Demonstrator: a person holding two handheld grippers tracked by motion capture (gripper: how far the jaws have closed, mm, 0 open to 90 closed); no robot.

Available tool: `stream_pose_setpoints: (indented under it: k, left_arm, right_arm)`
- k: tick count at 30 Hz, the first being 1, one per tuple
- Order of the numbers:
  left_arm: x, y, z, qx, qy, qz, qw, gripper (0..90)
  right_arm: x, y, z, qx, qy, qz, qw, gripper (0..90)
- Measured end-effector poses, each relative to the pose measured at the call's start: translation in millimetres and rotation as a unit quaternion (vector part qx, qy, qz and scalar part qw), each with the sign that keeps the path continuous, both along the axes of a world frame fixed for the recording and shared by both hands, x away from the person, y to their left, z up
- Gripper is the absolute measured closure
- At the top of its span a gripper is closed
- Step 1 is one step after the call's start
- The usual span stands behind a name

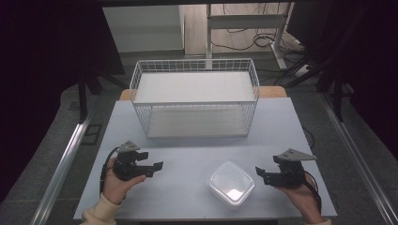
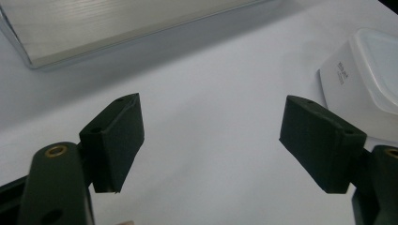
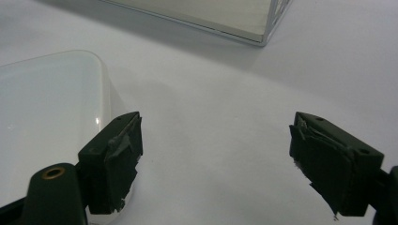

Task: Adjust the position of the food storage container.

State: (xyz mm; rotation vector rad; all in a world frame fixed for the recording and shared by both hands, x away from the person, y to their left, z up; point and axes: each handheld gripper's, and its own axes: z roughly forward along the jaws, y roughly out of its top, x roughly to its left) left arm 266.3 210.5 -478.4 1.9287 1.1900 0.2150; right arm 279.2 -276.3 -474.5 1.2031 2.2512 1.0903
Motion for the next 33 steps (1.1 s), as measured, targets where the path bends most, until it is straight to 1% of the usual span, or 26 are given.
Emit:
stream_pose_setpoints:
  k: [3, 6, 10, 11, 14, 16, 17, 22, 24, 26, 27, 28, 29, 31, 33]
  left_arm:
    - [0.2, 0.3, 0.0, -0.001, 0.0, 0.001, 1.0, 21.5]
    - [-0.3, 0.2, 0.8, -0.003, -0.004, 0.005, 1.0, 21.9]
    - [-0.5, 0.1, 4.3, -0.005, -0.007, 0.004, 1.0, 21.9]
    - [-1.7, 0.6, 7.5, -0.009, -0.01, 0.006, 0.9999, 22.0]
    - [-3.2, 1.5, 9.4, -0.011, -0.013, 0.004, 0.9998, 22.0]
    - [-4.0, 1.6, 9.5, -0.011, -0.013, 0.003, 0.9999, 22.2]
    - [-5.4, 0.6, 10.1, -0.009, -0.016, -0.002, 0.9998, 22.2]
    - [-5.2, -2.5, 9.7, -0.009, -0.016, -0.013, 0.9998, 22.3]
    - [-4.9, -4.6, 8.9, -0.007, -0.013, -0.018, 0.9997, 22.2]
    - [-4.8, -5.3, 9.4, -0.008, -0.013, -0.015, 0.9998, 22.2]
    - [-4.7, -5.5, 9.8, -0.008, -0.013, -0.015, 0.9998, 22.2]
    - [-4.6, -5.7, 10.0, -0.008, -0.013, -0.015, 0.9998, 22.2]
    - [-4.6, -5.7, 10.0, -0.008, -0.013, -0.015, 0.9998, 22.2]
    - [-4.3, -6.3, 9.6, -0.008, -0.012, -0.015, 0.9998, 22.2]
    - [-3.9, -7.0, 8.5, -0.007, -0.01, -0.016, 0.9998, 22.1]
  right_arm:
    - [0.1, 0.4, 0.2, -0.001, 0.001, 0.001, 1.0, 17.9]
    - [0.3, 1.1, 0.9, -0.003, 0.003, 0.003, 1.0, 19.0]
    - [1.6, 3.7, 5.7, -0.002, 0.005, 0.001, 1.0, 19.5]
    - [3.5, 7.4, 12.1, 0.001, 0.007, 0.005, 1.0, 19.8]
    - [7.1, 16.0, 22.0, -0.001, 0.015, 0.023, 0.9996, 22.7]
    - [9.1, 23.1, 26.2, -0.015, 0.023, 0.035, 0.999, 24.0]
    - [9.6, 26.4, 28.3, -0.018, 0.029, 0.038, 0.9987, 24.5]
    - [11.2, 33.1, 36.6, -0.026, 0.038, 0.055, 0.9974, 27.9]
    - [8.4, 36.0, 42.3, -0.028, 0.041, 0.068, 0.9964, 29.7]
    - [3.7, 36.1, 43.2, -0.026, 0.04, 0.075, 0.996, 31.1]
    - [1.6, 35.4, 42.4, -0.026, 0.042, 0.079, 0.9957, 31.6]
    - [-0.4, 35.0, 41.0, -0.029, 0.049, 0.083, 0.9949, 31.9]
    - [-0.4, 35.0, 41.0, -0.029, 0.049, 0.083, 0.9949, 31.9]
    - [-6.5, 31.8, 37.1, -0.043, 0.059, 0.093, 0.993, 35.7]
    - [-9.5, 29.0, 35.7, -0.046, 0.066, 0.095, 0.9922, 38.9]
